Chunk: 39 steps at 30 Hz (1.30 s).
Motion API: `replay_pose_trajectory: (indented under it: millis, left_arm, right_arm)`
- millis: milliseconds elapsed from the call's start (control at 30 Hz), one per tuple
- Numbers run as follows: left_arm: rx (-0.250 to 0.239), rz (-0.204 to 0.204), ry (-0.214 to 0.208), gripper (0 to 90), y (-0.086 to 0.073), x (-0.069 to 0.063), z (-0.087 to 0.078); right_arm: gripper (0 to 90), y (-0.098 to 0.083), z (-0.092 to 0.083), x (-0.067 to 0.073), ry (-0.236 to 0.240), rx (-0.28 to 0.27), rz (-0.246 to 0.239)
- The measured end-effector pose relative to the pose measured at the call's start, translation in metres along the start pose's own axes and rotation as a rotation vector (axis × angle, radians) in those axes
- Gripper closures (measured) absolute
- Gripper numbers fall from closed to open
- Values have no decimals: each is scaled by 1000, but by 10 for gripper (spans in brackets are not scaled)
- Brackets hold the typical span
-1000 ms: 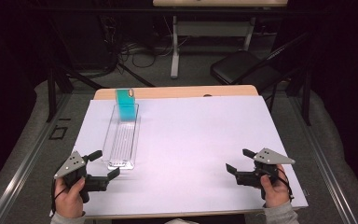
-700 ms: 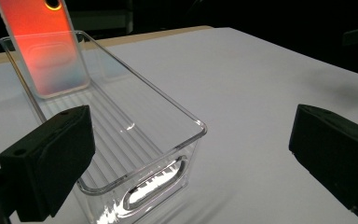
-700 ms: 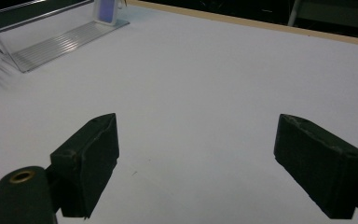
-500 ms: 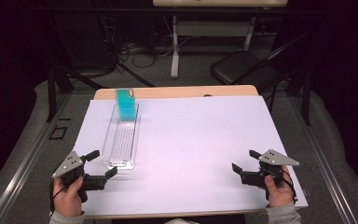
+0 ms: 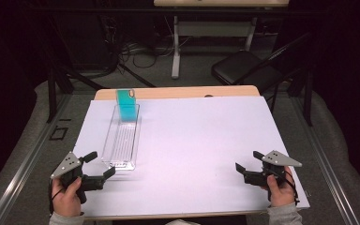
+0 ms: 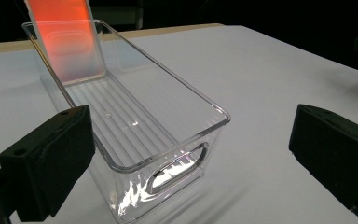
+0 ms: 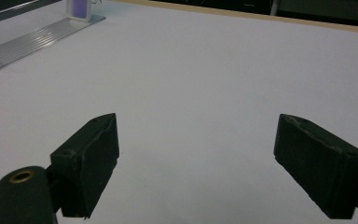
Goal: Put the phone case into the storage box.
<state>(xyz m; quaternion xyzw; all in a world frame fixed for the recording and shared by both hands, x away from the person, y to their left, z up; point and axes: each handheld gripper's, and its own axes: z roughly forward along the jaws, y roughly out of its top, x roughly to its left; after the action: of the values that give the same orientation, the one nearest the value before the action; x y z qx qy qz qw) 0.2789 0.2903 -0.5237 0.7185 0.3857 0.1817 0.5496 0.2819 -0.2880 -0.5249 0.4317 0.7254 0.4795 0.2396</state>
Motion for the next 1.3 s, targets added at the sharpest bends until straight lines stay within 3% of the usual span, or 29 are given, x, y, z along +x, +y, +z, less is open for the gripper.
replay_pose_trajectory:
  millis: [467, 1300]
  left_arm:
    - [5, 0, 8, 3, -5, 4, -1]
    - [-3, -13, 31, 3, -5, 7, -4]
  right_arm:
    - [137, -2, -1, -5, -20, -9, 27]
    - [137, -4, -1, -5, -33, -15, 32]
